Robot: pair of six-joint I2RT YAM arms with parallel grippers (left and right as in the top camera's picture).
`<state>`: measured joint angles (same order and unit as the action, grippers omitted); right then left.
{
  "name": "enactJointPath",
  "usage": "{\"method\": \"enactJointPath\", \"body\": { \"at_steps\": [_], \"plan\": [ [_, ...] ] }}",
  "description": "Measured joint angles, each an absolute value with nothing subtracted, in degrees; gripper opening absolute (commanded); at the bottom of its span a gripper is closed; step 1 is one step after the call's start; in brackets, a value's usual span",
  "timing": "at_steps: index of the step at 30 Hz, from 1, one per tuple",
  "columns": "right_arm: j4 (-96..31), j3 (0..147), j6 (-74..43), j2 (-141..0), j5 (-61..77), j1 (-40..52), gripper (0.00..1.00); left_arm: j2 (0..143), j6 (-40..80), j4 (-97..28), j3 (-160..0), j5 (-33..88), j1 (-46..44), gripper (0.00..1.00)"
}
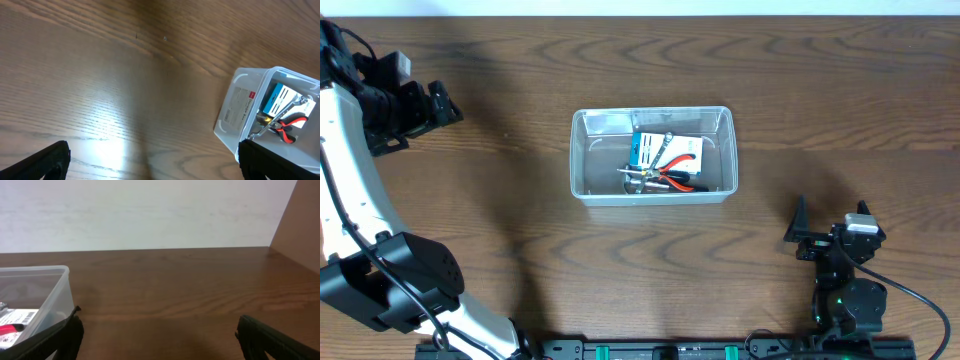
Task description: Pack container
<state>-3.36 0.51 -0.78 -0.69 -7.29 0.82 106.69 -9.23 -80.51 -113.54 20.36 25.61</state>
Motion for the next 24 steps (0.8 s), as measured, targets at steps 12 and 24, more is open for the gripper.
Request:
{"method": "enactJointPath", "body": {
  "at_steps": [12, 24],
  "plan": [
    [-3.4, 0.5, -0.8, -0.7, -7.3, 0.8, 0.99, 106.7, -9.2, -80.5, -113.5, 20.4, 25.6, 0.98],
    [-3.4, 0.5, -0.8, -0.7, -7.3, 0.8, 0.99, 104.2, -9.2, -80.5, -113.4, 20.3, 25.3, 0.98]
  ]
}}
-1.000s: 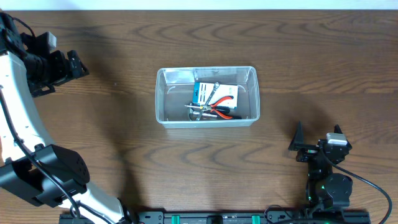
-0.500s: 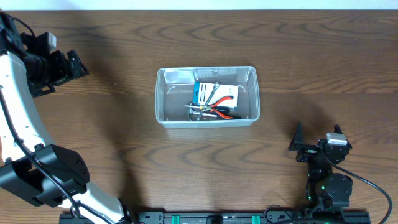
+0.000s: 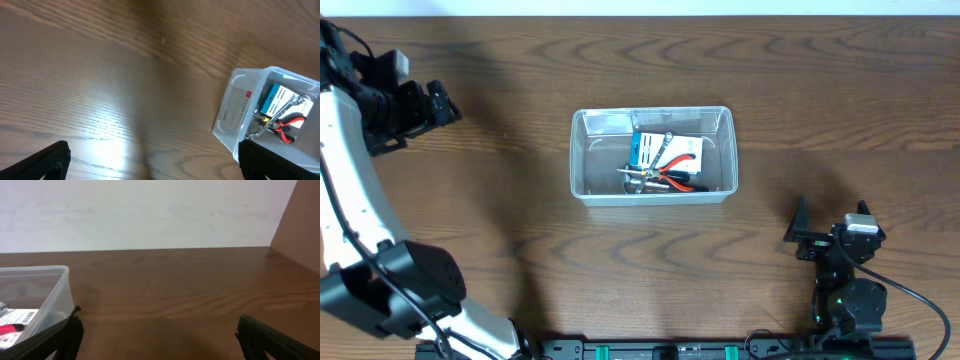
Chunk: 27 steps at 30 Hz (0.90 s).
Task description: Pack container
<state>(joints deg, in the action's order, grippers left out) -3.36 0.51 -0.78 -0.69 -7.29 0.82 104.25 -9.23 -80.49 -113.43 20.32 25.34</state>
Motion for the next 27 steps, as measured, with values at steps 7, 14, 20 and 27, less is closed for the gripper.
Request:
{"method": "enactJointPath", "body": {
  "at_steps": [7, 14, 20, 27],
  "plan": [
    [-3.4, 0.5, -0.8, -0.7, -7.3, 0.8, 0.99, 93.6, -7.5, -74.9, -112.4, 20.0, 17.4, 0.98],
    [-3.4, 0.5, -0.8, -0.7, -7.3, 0.8, 0.99, 79.2, -7.1, -50.5, -97.0, 20.0, -0.4, 0.98],
    [-3.4, 0.5, -0.8, -0.7, -7.3, 0.8, 0.99, 65.9, -5.9, -40.1, -76.3, 20.2, -5.9, 0.98],
    [-3.4, 0.5, -0.8, -0.7, -7.3, 0.8, 0.99, 47.3, -4.1, -34.8, -57.9, 20.2, -6.1, 0.98]
  ]
}}
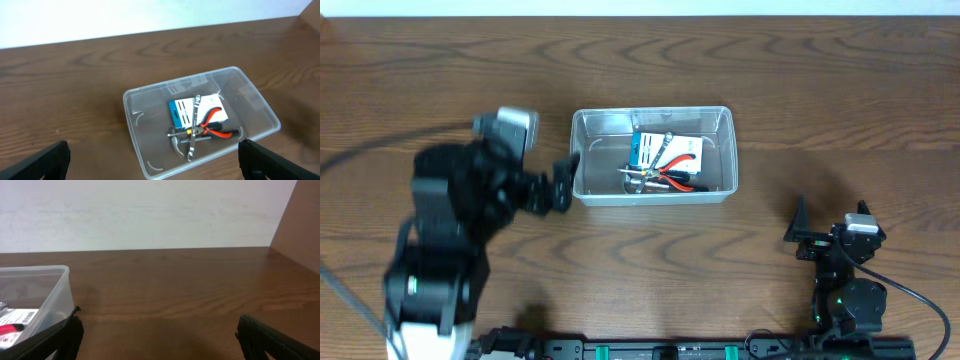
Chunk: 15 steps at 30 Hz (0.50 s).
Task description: Pack container
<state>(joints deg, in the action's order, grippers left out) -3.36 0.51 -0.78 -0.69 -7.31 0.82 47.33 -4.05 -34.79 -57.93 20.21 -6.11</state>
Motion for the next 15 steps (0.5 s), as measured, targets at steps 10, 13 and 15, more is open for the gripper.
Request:
{"method": "enactJointPath", "body": {
  "at_steps": [10, 13, 15],
  "plan": [
    [-3.4, 0.5, -0.8, -0.7, -7.3, 0.8, 0.99, 22.7, -3.6, -26.4, -39.4, 20.2, -5.0, 0.98],
    [-3.4, 0.5, -0.8, -0.7, -7.3, 0.8, 0.99, 18.7, -3.6, -26.3, -36.4, 20.2, -2.7, 0.98],
    [-3.4, 0.5, -0.8, -0.7, -7.3, 0.8, 0.99, 16.8, -3.6, -26.3, -35.0, 20.2, -1.5, 0.98]
  ]
}}
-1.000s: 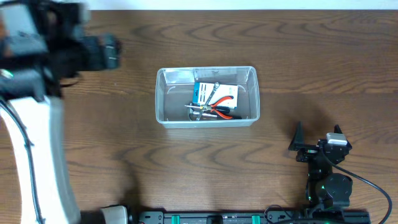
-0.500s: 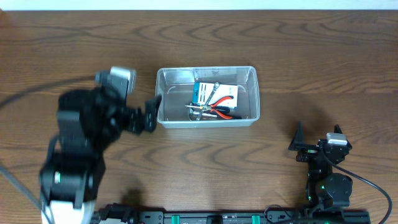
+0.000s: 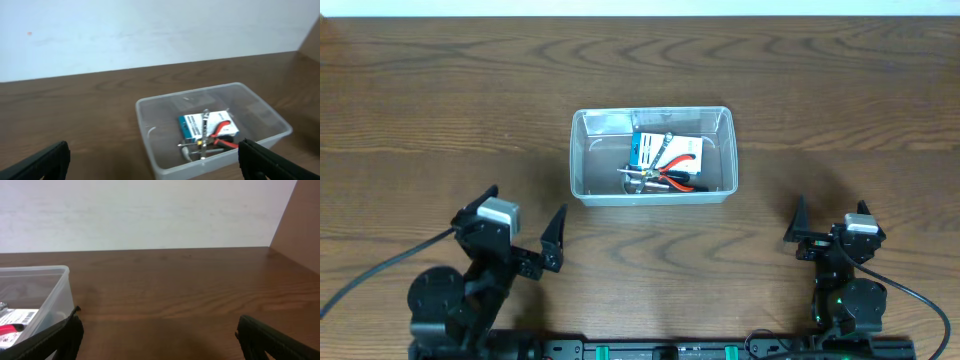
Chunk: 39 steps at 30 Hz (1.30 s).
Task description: Pack container
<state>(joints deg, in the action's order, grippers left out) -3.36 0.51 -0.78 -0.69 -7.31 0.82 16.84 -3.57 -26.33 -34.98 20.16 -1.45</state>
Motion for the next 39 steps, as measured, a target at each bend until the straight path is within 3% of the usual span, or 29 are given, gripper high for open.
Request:
{"method": "enactJointPath", "body": {
  "at_steps": [16, 39],
  "plan": [
    [-3.4, 0.5, -0.8, -0.7, -7.3, 0.8, 0.99, 7.5, -3.6, -17.0, -29.7, 11.6, 2.1, 0.98],
    [-3.4, 0.5, -0.8, -0.7, -7.3, 0.8, 0.99, 0.6, -3.2, -1.6, -14.1, 11.1, 2.5, 0.98]
  ]
}}
